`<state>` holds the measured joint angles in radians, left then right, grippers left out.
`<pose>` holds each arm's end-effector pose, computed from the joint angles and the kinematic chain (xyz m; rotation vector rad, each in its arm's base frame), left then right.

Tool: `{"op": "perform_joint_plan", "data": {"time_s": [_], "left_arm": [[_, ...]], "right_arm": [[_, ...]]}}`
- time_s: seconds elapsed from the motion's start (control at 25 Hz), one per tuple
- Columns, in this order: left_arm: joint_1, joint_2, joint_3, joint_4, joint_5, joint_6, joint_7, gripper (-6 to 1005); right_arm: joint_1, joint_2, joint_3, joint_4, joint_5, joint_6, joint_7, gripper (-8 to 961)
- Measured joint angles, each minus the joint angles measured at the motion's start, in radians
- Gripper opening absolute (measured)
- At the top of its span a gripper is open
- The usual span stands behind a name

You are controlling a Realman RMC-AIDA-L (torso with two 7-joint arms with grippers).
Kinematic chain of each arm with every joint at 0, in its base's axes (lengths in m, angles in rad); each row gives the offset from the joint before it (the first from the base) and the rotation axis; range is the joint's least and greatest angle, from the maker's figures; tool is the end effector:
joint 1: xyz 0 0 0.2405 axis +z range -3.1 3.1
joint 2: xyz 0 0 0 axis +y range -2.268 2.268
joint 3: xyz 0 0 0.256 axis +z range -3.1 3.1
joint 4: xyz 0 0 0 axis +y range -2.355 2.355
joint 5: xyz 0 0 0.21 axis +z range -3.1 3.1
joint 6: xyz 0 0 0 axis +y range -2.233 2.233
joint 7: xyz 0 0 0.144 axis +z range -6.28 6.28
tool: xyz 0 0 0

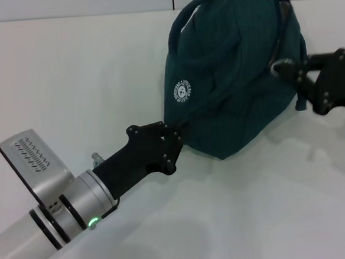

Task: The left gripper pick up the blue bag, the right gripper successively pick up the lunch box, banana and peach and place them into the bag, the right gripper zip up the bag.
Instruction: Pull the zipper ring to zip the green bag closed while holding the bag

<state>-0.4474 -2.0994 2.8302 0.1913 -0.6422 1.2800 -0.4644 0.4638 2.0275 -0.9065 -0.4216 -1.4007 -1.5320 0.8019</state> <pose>-0.2642 0.2671 -0.1090 -2.3163 -0.5454 -0.9634 0.2602 0.3251 0.0062 -2.3968 0.1370 0.9858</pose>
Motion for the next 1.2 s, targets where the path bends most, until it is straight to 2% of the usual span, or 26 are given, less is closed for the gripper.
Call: {"op": "perform_joint_plan", "data": {"time_s": [0.4, 0.84, 1.2], "left_arm": [[0.001, 0.0, 0.002, -0.001, 0.003, -0.001, 0.004, 164], [-0.001, -0.002, 0.001, 0.017, 0.006, 0.005, 0.018, 172], [0.032, -0.002, 0.009, 0.066, 0.013, 0.125, 0.083, 179]], "right_arm": [[-0.01, 0.001, 0.0, 0.114, 0.228, -0.1, -0.227, 16], [-0.003, 0.0, -0.002, 0.124, 0.231, -0.106, -0.244, 16], [-0.005, 0.0, -0.016, 0.124, 0.231, -0.114, -0.244, 16]]}}
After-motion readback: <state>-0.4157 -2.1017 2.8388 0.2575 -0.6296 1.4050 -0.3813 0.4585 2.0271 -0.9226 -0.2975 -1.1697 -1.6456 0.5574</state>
